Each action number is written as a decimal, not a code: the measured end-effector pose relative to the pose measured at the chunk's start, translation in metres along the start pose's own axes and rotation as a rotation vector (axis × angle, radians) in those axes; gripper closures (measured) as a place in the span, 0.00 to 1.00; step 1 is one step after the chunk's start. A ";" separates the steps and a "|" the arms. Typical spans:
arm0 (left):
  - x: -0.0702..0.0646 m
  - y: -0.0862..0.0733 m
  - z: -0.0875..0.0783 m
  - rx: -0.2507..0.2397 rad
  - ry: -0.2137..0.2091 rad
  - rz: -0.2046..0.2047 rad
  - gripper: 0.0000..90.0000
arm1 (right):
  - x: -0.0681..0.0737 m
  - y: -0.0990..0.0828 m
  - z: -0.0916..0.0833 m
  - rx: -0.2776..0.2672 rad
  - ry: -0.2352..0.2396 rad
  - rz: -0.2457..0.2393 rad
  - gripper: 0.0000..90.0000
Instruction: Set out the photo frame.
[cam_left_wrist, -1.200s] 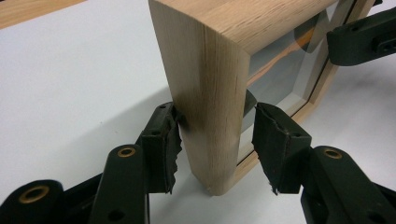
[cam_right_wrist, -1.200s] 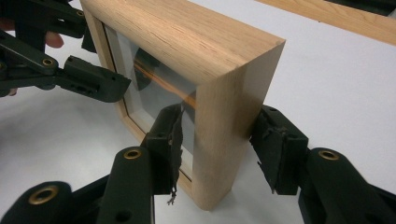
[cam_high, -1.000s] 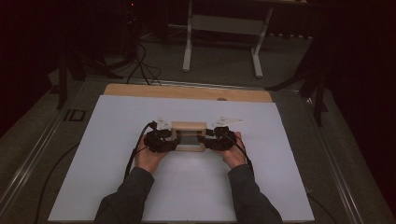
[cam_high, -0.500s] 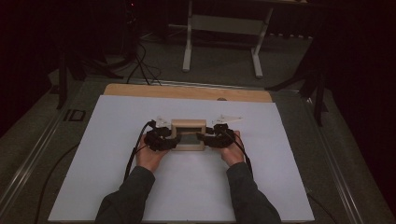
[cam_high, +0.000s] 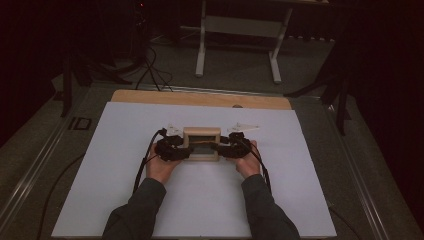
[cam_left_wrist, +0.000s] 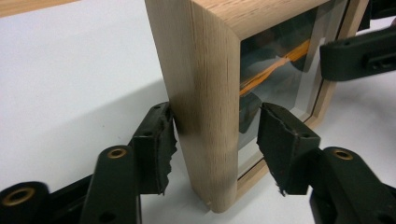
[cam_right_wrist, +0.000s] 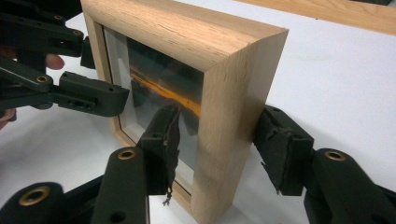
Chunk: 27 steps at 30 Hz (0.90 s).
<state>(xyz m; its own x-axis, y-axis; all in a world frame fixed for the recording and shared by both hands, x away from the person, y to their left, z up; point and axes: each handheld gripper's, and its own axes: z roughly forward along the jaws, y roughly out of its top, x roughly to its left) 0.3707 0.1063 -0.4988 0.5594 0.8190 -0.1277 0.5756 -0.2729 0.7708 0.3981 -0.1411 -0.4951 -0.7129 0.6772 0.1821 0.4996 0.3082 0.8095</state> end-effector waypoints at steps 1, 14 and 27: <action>0.001 0.000 0.000 0.003 -0.005 -0.004 0.48 | 0.000 0.000 0.001 0.011 0.001 -0.002 0.51; 0.005 -0.002 -0.007 0.026 -0.012 -0.020 0.41 | 0.000 -0.001 -0.001 0.030 -0.021 0.002 0.39; 0.008 -0.007 -0.030 0.017 0.020 -0.027 0.38 | 0.003 0.004 -0.021 0.037 -0.031 -0.032 0.33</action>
<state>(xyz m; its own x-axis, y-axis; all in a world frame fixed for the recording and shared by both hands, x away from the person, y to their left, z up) 0.3531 0.1300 -0.4865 0.5315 0.8362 -0.1353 0.6002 -0.2591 0.7567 0.3872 -0.1516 -0.4800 -0.7133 0.6869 0.1390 0.4952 0.3536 0.7936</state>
